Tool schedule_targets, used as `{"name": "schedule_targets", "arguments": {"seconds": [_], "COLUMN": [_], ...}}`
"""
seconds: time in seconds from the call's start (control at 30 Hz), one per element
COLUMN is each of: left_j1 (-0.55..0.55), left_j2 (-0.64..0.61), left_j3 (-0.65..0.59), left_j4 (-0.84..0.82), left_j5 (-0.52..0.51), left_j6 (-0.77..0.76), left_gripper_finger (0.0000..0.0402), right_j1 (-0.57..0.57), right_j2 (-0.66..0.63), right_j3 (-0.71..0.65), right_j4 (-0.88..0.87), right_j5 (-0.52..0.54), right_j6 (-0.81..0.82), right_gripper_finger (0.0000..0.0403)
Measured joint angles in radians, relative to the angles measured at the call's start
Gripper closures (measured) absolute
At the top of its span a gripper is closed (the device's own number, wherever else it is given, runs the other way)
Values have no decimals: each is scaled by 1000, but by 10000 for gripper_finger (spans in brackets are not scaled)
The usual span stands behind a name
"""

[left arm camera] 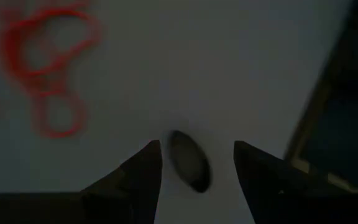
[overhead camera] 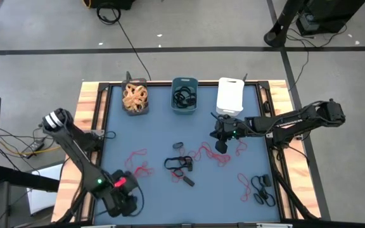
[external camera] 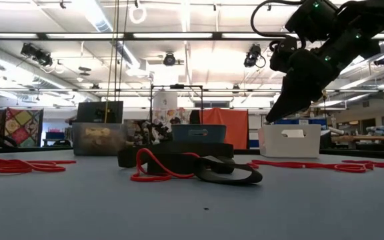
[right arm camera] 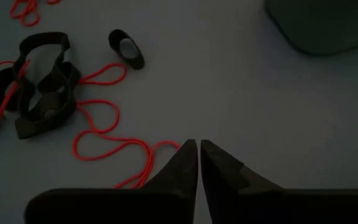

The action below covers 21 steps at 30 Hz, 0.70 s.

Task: Sort rubber bands into baskets
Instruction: Put the black rubber band into the blue bin

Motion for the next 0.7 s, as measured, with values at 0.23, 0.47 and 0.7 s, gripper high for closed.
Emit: {"name": "schedule_targets", "arguments": {"seconds": [0.23,0.47,0.7], "left_j1": [-17,-16,-16], "left_j2": [105,148,150], "left_j3": [0,0,0], "left_j4": [73,17,-3], "left_j5": [45,49,58], "left_j6": [66,65,65], "left_gripper_finger": [200,200,231], "right_j1": [0,0,0], "right_j2": [0,0,0], "right_j3": [0,0,0], "right_j4": [0,0,0], "right_j5": [0,0,8], "right_j6": [-1,-1,-1], "right_gripper_finger": [371,369,372]}}
